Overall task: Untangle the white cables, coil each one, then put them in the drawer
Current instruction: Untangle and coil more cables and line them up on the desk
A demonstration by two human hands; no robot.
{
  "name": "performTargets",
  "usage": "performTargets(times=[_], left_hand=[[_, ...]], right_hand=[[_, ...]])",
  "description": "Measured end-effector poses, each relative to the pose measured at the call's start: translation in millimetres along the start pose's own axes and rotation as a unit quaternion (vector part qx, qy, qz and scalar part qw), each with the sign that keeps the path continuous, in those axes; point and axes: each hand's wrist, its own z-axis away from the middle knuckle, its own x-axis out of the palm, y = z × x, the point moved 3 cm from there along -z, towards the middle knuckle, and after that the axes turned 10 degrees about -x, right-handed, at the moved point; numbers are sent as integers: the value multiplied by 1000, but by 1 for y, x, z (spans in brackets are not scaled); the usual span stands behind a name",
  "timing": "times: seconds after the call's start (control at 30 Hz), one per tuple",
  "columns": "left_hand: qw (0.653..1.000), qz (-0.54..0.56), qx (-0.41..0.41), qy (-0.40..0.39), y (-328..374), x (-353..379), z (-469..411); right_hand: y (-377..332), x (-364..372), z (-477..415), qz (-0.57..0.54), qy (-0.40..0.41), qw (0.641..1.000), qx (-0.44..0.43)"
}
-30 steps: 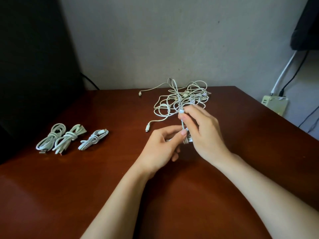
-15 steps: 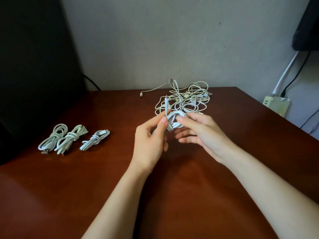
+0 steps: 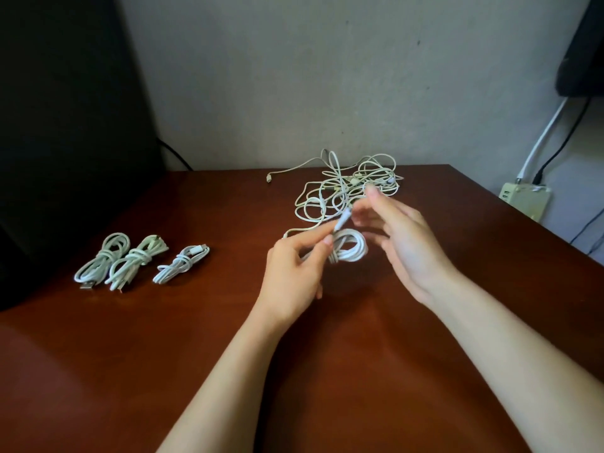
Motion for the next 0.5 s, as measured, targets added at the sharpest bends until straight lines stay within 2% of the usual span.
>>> performTargets(times=[0.17, 0.27, 0.4, 0.5], left_hand=[[997, -74, 14, -17, 3, -4, 2], [994, -110, 21, -11, 5, -6, 3], [993, -105, 12, -52, 3, -3, 2], [990, -128, 18, -62, 4, -4, 5]], right_hand=[[4, -7, -2, 119, -93, 986, 66], [1, -7, -1, 129, -135, 979, 87], [-1, -6, 3, 150, -226, 956, 112], [-1, -8, 3, 171, -238, 948, 124]])
